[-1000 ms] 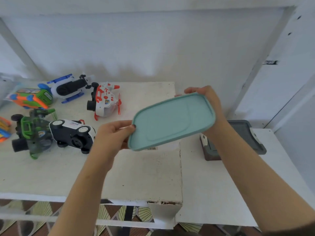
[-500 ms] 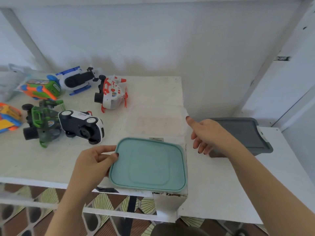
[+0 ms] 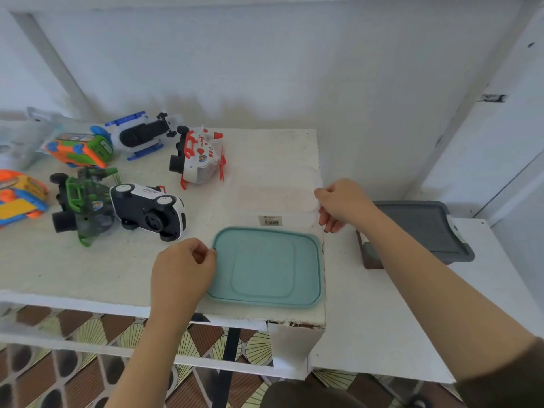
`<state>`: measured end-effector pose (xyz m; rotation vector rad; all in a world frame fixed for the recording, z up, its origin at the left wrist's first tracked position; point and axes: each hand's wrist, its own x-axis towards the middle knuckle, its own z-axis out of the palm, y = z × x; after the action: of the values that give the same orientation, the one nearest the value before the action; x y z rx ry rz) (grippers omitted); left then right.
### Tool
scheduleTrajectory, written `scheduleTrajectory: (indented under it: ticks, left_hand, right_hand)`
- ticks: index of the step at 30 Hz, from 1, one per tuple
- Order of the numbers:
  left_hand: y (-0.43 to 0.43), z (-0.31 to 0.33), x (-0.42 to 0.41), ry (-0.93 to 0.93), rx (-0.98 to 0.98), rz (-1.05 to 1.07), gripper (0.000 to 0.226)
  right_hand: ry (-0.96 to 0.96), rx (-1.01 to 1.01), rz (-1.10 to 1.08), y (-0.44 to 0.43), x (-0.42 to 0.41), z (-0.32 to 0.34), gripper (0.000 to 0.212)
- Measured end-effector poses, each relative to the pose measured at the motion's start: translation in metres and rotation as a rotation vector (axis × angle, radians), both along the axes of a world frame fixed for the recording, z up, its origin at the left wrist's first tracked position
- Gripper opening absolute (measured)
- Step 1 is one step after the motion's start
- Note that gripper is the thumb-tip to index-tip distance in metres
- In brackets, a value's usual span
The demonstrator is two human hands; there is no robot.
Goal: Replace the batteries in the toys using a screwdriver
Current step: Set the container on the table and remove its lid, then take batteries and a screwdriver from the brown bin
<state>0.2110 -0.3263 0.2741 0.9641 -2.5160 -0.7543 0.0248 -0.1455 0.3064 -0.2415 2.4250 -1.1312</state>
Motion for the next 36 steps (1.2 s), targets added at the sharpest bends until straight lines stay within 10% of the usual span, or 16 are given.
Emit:
scheduleTrajectory:
  ticks: [26,36]
  left_hand:
    - [0.019,0.017,-0.022,0.180,-0.117,-0.045,0.028]
    - [0.156,0.033,-0.102,0.298,0.267,-0.455,0.021]
  right_hand:
    - [0.022,-0.068,-0.055,0.012,0.001,-0.017,0.048]
    - [0.027,0.087,-0.211,0.125,-0.017,-0.069,0.035]
